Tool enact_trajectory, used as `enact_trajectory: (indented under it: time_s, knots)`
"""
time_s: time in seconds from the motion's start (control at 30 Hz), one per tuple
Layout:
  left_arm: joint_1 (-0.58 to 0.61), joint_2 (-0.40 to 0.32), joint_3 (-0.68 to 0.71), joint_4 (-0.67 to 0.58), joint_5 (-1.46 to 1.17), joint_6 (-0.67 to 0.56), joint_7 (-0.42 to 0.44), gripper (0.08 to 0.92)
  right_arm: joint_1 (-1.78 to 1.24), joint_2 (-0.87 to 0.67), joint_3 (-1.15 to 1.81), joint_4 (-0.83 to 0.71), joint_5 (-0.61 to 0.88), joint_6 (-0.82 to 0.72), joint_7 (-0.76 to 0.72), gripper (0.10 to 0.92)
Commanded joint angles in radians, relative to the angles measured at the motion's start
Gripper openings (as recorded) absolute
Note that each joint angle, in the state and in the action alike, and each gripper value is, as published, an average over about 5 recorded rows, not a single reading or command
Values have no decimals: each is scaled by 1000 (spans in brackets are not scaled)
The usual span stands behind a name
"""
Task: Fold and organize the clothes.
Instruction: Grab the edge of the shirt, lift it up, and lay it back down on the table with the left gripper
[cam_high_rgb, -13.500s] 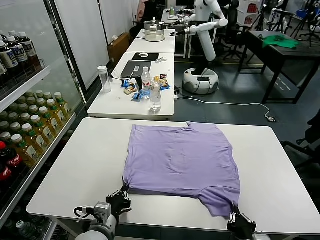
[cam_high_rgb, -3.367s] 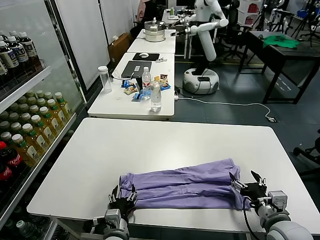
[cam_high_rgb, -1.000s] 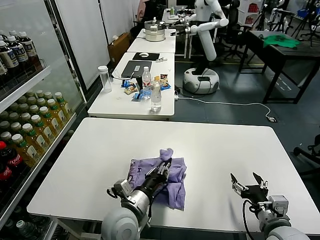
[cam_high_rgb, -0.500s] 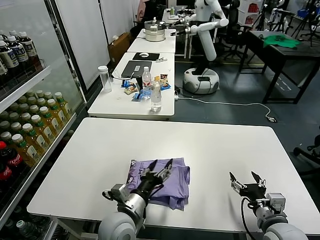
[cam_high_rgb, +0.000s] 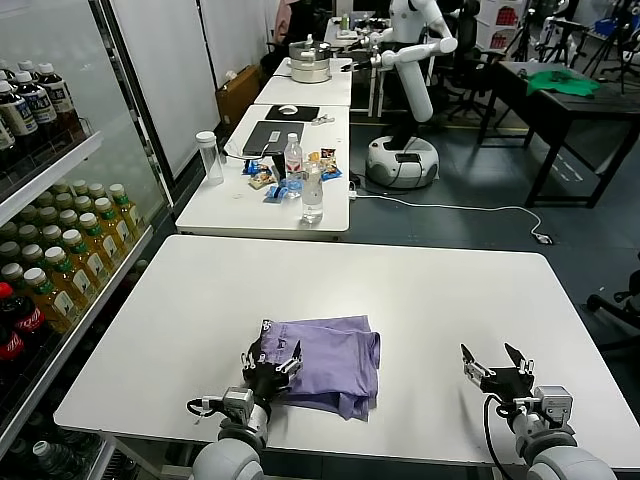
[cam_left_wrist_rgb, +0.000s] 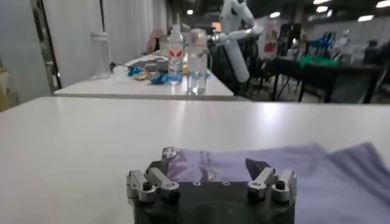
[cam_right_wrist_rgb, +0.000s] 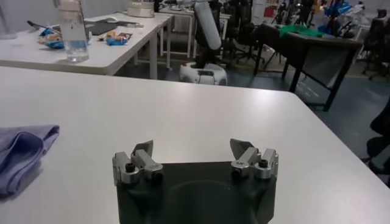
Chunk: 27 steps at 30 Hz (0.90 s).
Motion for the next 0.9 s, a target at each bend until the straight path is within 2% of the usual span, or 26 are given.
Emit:
enact_trajectory:
  time_s: [0.03,0.3,0.53,0.9]
  knots:
    - [2,0,-7,63,118,72,-43,823,-4,1,4,4,0,0,0,823]
    - [12,4,-18,28,-20,100,-62,801,-6,2,6,13,1,0,0,823]
    - [28,-1,-29,-23,-304,79,-15,611,-10,5,8,21,0,-1,1,823]
    - [4,-19,-148,-38,-630,13,-19,299,-20,9,14,30,0,0,2,823]
